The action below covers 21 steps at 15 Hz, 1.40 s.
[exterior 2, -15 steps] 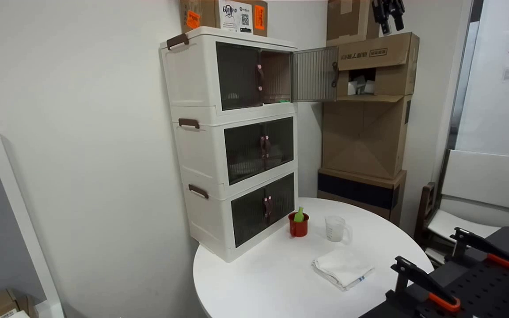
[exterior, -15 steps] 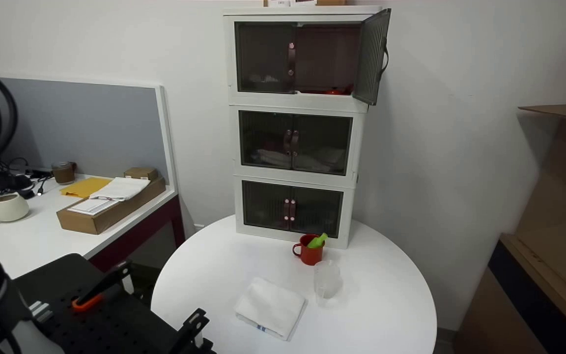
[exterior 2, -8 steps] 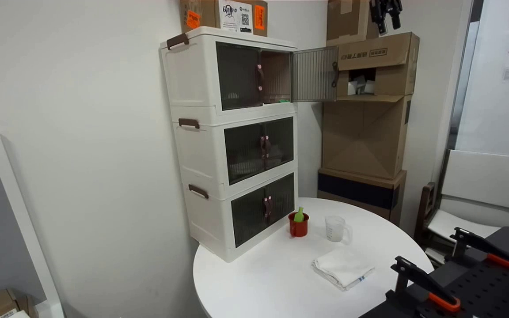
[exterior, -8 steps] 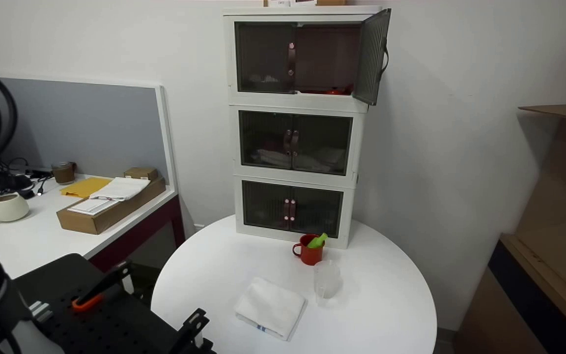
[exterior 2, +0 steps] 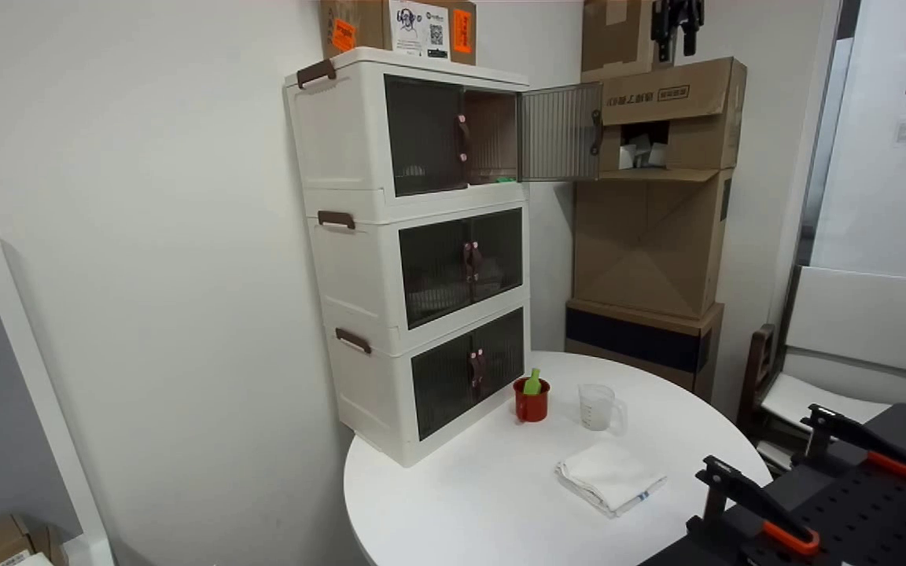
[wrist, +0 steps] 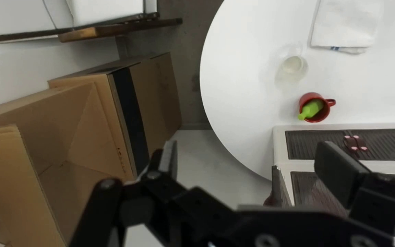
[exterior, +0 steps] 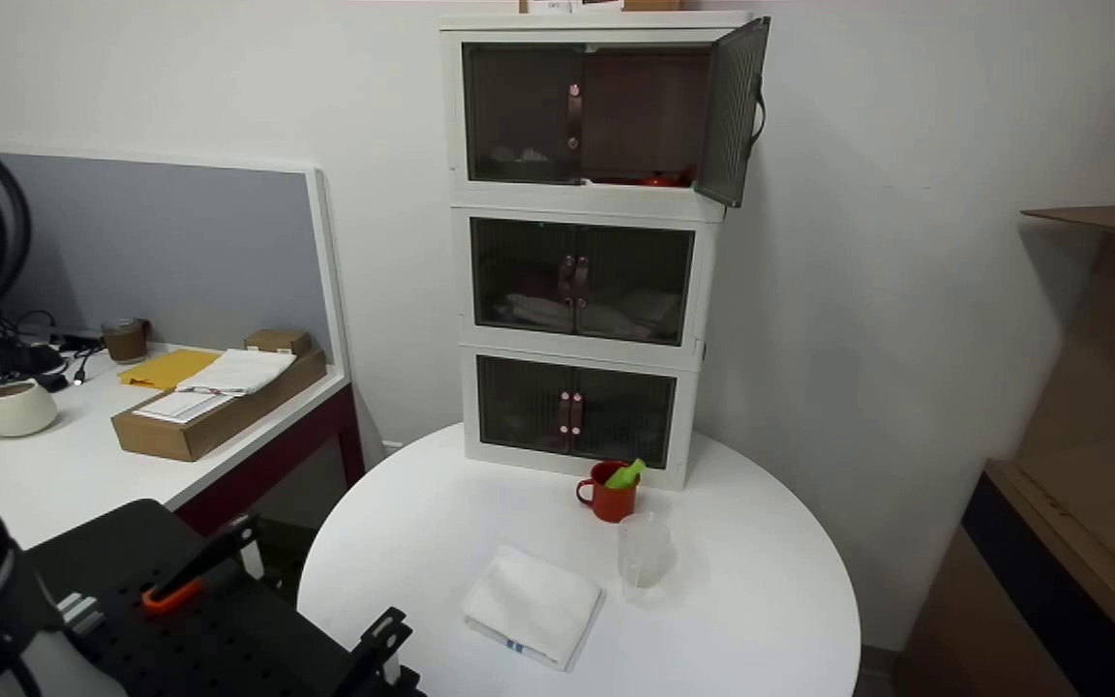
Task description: Close the top left and right cabinet doors
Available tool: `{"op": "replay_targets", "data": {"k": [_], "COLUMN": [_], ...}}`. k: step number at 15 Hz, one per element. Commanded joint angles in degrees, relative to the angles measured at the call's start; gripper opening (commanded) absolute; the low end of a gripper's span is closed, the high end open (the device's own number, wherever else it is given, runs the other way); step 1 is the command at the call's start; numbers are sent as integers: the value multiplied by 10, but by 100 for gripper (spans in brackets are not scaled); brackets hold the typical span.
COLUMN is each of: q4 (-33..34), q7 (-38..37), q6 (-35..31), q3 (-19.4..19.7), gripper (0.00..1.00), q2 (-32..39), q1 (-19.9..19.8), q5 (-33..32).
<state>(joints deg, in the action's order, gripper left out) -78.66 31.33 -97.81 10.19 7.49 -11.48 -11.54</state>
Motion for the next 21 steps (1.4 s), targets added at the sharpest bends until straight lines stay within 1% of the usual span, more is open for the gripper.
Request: {"op": "replay_targets", "data": {"k": [1, 6, 7, 11, 17, 21], "q4": [28, 58, 57, 62, 88, 105], "q7": [60, 105, 112, 133, 144, 149], "q6": [-18, -47, -59, -103, -116, -116], "q3": [-4, -10, -7, -19, -48, -60], "gripper": [100, 100, 100, 100, 100, 100], "q2": [27, 61, 64, 80, 108, 124], "q1": [-20, -31, -27, -19, -16, -19], "q5": [63, 116, 123, 142, 151, 151]}}
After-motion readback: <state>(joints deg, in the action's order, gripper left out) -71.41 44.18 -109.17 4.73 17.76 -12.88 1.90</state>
